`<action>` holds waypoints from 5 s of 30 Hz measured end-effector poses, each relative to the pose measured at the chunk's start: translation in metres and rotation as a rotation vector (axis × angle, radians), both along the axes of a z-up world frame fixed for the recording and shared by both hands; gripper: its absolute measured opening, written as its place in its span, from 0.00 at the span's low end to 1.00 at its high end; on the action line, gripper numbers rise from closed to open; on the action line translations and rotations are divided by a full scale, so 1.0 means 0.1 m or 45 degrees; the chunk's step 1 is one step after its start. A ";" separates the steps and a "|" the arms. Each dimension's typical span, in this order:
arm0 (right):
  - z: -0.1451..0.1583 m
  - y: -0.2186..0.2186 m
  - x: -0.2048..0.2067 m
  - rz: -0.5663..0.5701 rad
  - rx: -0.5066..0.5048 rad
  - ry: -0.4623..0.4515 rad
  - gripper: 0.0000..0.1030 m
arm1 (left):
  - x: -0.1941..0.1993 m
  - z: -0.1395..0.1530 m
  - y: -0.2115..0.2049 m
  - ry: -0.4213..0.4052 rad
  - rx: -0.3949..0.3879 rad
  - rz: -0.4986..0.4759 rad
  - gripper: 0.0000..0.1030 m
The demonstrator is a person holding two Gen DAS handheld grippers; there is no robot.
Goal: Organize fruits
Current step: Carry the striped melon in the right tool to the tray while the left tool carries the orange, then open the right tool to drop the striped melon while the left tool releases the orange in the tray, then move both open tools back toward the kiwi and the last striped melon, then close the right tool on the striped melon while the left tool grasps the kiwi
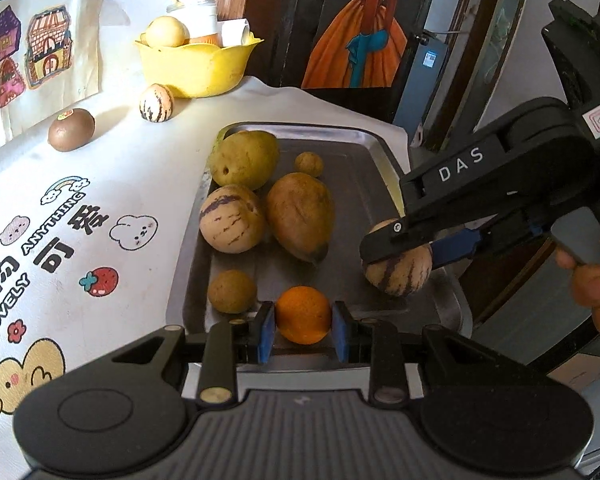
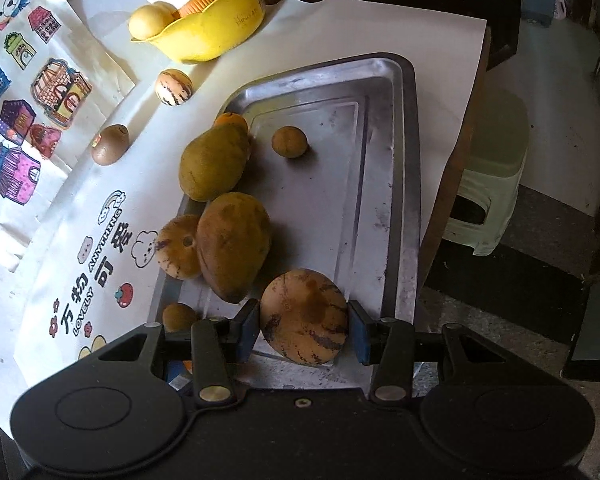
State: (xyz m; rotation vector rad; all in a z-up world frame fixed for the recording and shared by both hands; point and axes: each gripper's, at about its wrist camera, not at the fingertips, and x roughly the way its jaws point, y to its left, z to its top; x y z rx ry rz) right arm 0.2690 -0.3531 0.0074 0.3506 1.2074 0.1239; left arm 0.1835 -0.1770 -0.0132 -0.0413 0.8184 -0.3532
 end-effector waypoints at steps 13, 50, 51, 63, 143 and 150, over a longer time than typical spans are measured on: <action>-0.05 0.02 0.04 0.012 -0.036 0.015 0.48 | 0.05 -0.01 0.02 0.017 -0.008 0.013 0.33; 0.41 0.15 -0.42 0.094 -0.120 -0.012 0.96 | -0.32 0.30 0.90 0.087 -0.161 0.419 1.00; 0.42 0.19 -0.47 0.103 -0.129 -0.006 0.99 | -0.31 0.28 0.93 0.111 -0.150 0.433 1.00; 0.43 0.71 -1.01 0.310 -0.177 0.091 0.99 | -0.42 0.16 1.55 0.304 -0.061 0.502 1.00; -0.07 1.71 2.88 0.107 -0.002 -0.205 0.93 | 2.48 -0.07 1.98 -0.223 0.153 0.259 0.99; -0.24 1.81 2.97 0.132 -0.029 -0.205 0.86 | 2.55 -0.18 1.95 -0.194 0.149 0.221 0.94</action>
